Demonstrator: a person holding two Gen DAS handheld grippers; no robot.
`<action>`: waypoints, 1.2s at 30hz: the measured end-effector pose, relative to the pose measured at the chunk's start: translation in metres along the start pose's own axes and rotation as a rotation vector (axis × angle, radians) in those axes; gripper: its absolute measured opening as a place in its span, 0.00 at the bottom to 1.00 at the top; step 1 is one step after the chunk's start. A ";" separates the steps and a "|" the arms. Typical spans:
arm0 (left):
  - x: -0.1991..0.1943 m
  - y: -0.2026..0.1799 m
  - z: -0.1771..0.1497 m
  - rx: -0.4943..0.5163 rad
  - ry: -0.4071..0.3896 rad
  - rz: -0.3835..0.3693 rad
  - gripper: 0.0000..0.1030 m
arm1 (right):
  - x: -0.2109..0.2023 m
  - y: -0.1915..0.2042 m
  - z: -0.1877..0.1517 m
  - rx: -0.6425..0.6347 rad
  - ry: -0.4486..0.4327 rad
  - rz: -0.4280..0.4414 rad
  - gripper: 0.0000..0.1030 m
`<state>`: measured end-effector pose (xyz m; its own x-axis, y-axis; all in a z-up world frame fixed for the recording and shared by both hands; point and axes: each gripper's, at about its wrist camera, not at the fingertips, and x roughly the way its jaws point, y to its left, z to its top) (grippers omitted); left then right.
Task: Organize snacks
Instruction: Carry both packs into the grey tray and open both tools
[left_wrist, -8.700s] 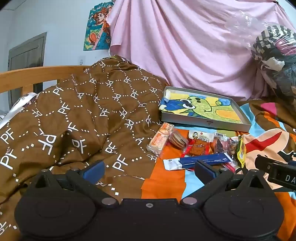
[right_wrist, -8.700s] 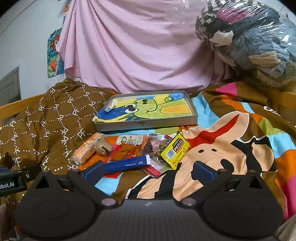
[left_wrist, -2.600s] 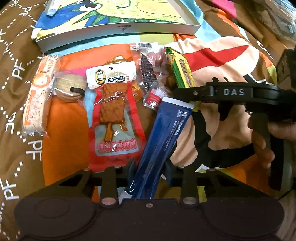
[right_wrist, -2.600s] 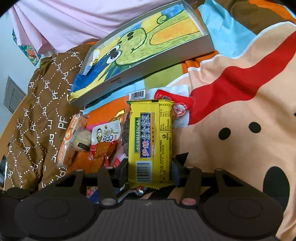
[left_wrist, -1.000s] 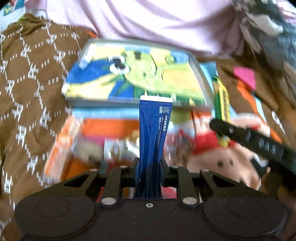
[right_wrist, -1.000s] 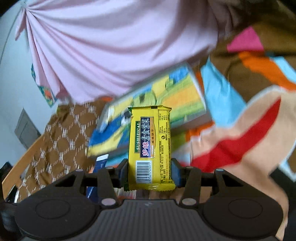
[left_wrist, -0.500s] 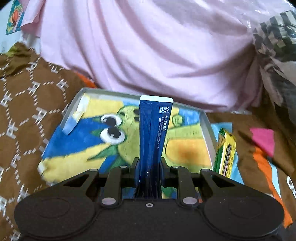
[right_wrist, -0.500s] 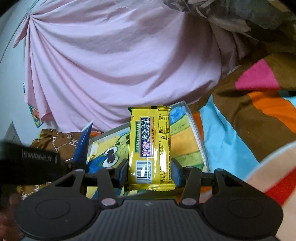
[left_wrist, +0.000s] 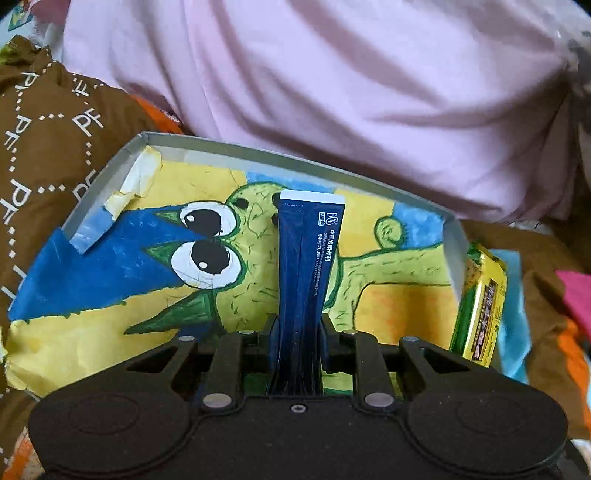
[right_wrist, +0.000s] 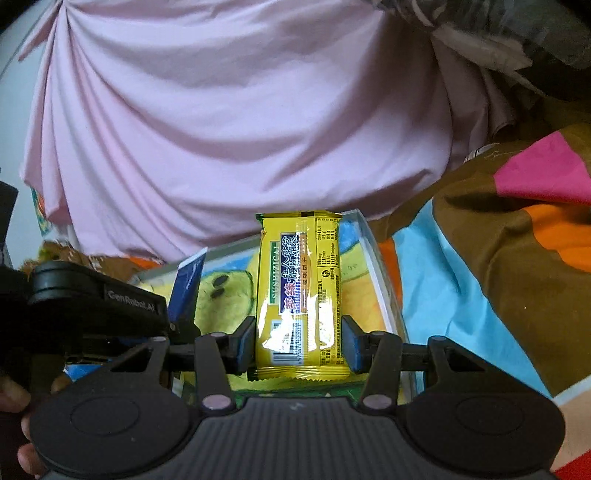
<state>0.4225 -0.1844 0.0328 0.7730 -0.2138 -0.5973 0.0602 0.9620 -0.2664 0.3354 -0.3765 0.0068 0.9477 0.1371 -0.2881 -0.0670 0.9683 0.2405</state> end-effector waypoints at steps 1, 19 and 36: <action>0.002 0.000 -0.002 0.006 0.002 0.009 0.22 | 0.004 0.001 -0.001 -0.016 0.017 -0.006 0.51; 0.000 0.007 -0.006 -0.021 0.011 0.040 0.49 | 0.008 0.015 -0.007 -0.106 0.032 -0.070 0.59; -0.120 0.036 -0.035 -0.046 -0.196 0.085 0.99 | -0.101 0.041 -0.004 -0.120 -0.218 -0.129 1.00</action>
<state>0.3102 -0.1305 0.0687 0.8822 -0.0907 -0.4621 -0.0361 0.9654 -0.2584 0.2358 -0.3496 0.0417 0.9947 -0.0244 -0.0994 0.0343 0.9945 0.0992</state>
